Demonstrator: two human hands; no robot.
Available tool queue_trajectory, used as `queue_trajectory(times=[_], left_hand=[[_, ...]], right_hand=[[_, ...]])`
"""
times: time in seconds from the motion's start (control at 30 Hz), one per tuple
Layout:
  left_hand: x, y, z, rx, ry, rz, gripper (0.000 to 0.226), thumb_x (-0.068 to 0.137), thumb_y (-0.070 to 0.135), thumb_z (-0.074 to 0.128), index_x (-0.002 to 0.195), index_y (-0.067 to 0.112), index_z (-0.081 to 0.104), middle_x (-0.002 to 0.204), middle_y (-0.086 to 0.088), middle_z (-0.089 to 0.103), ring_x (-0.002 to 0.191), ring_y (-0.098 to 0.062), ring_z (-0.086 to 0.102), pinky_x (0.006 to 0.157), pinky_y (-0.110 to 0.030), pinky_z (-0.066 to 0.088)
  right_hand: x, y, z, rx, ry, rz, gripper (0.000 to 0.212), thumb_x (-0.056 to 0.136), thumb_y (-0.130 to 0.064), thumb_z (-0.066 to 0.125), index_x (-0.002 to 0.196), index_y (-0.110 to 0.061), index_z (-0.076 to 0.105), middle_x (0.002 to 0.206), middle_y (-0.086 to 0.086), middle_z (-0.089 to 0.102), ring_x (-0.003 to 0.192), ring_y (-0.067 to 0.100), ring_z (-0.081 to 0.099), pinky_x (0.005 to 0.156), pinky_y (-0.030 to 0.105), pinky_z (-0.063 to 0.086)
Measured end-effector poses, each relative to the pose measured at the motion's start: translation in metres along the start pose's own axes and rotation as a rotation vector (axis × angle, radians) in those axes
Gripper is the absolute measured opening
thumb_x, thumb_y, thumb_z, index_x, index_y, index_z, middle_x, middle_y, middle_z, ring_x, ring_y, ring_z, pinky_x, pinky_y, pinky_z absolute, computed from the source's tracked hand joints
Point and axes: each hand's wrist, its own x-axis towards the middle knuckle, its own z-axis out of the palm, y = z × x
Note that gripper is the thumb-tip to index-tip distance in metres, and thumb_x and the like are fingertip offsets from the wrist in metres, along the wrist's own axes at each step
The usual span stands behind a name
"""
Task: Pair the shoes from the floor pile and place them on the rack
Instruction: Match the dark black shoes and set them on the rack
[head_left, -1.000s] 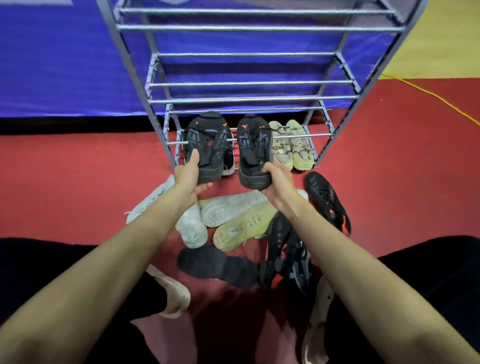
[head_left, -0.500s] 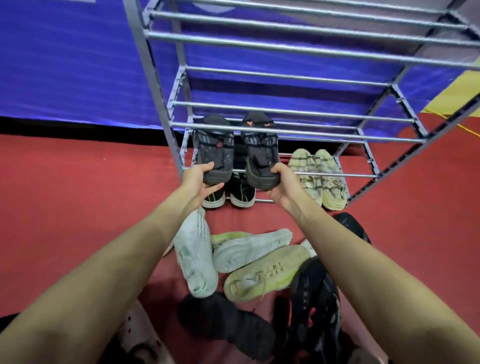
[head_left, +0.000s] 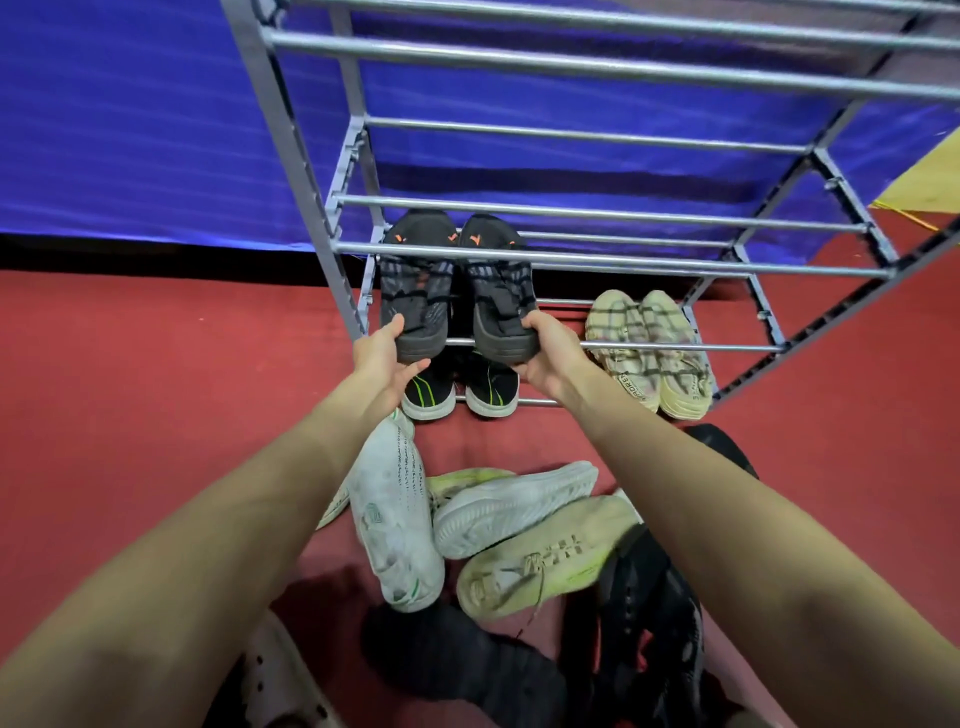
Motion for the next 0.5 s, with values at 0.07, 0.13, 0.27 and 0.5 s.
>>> queue_trajectory(times=[0.07,0.13,0.27,0.5], left_hand=[[-0.001,-0.002,-0.003,0.000,0.030,0.013,0.046,0.092,0.017,0.059,0.134,0.002,0.045,0.140,-0.016,0.050,0.122,-0.035,0.055,0.063,-0.037,0.054],[-0.002,-0.005,-0.006,-0.012,0.040,0.012,0.048,0.091,0.014,0.060,0.134,0.002,0.043,0.140,-0.018,0.049,0.114,-0.037,0.060,0.067,-0.038,0.055],[0.000,-0.012,-0.011,-0.011,0.025,-0.013,0.047,0.090,0.008,0.058,0.134,0.000,0.044,0.138,-0.020,0.050,0.098,-0.035,0.062,0.083,-0.040,0.055],[-0.002,-0.006,-0.015,-0.005,-0.045,-0.060,0.043,0.093,-0.002,0.051,0.133,-0.006,0.039,0.107,-0.023,0.057,0.104,-0.049,0.060,0.084,-0.039,0.055]], right_hand=[[-0.002,0.003,-0.001,-0.019,0.014,-0.004,0.028,0.088,0.001,0.041,0.112,-0.004,0.056,0.113,0.020,0.063,0.093,0.029,0.064,0.081,0.041,0.056],[-0.003,0.006,-0.003,-0.025,0.046,-0.011,0.029,0.091,0.000,0.044,0.117,0.003,0.056,0.115,0.023,0.064,0.090,0.029,0.066,0.076,0.040,0.058],[-0.007,0.014,-0.008,-0.081,0.086,-0.006,0.035,0.092,-0.007,0.053,0.124,0.006,0.050,0.110,0.021,0.065,0.089,0.030,0.067,0.071,0.037,0.059],[-0.011,0.017,-0.011,-0.156,0.168,-0.069,0.024,0.093,0.001,0.051,0.071,-0.003,0.042,0.108,0.026,0.062,0.099,0.037,0.065,0.081,0.038,0.056]])
